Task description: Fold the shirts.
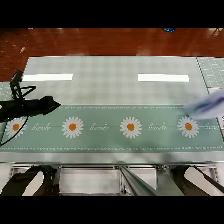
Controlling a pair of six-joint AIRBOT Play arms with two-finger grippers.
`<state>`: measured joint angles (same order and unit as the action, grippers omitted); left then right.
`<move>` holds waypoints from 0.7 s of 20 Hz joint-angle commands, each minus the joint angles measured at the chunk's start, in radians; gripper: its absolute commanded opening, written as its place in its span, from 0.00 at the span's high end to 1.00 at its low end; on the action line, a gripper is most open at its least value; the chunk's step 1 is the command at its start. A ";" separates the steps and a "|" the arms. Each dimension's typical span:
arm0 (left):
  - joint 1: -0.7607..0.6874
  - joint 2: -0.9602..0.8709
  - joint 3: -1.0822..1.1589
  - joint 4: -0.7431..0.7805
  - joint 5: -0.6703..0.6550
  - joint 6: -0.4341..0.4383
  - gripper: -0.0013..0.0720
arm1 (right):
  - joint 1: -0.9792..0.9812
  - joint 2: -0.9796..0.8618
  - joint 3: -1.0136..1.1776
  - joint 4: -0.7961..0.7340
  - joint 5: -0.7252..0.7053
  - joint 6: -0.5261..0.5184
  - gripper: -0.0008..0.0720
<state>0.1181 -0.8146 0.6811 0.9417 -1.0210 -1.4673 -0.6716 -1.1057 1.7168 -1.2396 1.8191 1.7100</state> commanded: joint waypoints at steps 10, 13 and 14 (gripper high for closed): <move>-0.086 -0.001 0.000 0.000 0.002 0.001 0.96 | -0.429 0.378 -0.883 -0.790 -0.024 0.103 0.49; -0.134 -0.003 0.001 0.001 0.071 0.001 0.96 | -0.428 0.378 -0.916 -0.754 -0.103 0.103 0.42; -0.135 -0.008 0.008 0.002 0.103 0.002 0.96 | -0.428 0.377 -0.905 -0.721 -0.153 0.097 0.42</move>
<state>0.0135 -0.8181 0.6823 0.9409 -0.9855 -1.4670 -1.0889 -0.7403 0.8539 -1.9373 1.7569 1.7889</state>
